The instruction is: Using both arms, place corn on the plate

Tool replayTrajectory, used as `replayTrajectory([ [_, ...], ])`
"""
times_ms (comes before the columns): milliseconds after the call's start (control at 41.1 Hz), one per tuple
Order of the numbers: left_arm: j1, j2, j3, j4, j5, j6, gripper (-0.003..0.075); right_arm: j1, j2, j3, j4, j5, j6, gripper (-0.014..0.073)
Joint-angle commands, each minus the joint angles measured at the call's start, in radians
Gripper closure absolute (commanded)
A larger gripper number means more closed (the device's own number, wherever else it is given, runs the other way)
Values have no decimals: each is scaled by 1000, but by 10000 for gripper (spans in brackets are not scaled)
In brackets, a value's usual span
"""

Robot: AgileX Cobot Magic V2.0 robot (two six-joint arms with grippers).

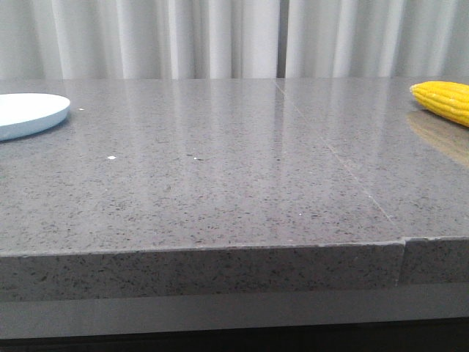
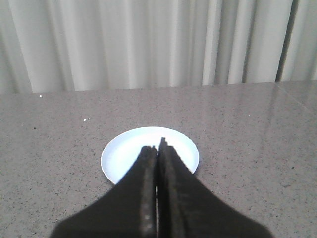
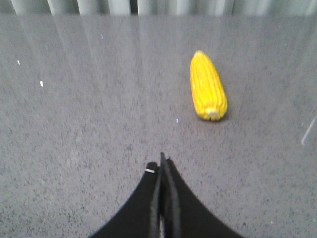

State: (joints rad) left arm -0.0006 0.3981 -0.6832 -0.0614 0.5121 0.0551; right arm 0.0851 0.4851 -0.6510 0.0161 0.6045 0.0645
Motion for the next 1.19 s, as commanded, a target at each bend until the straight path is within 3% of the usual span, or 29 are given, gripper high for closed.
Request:
replayTrajectory([
  [0, -2, 36, -30, -7, -69, -10, 741, -4, 52, -33, -5, -62, -6, 713],
  [389, -2, 70, -28, -12, -41, -10, 723, -4, 130, -33, -16, -57, -10, 684],
  [462, -2, 72, -28, -12, -16, -10, 639, -4, 130, -33, -16, -54, -29, 578],
  [632, -2, 80, -28, -12, 9, -10, 310, -4, 130, -33, -16, -46, -33, 204],
  [705, -2, 80, -28, -10, 11, -10, 249, -4, 130, -33, -16, -44, -33, 123],
  [1167, -2, 165, -41, 26, 75, -10, 248, -4, 130, -33, -16, -43, -33, 117],
])
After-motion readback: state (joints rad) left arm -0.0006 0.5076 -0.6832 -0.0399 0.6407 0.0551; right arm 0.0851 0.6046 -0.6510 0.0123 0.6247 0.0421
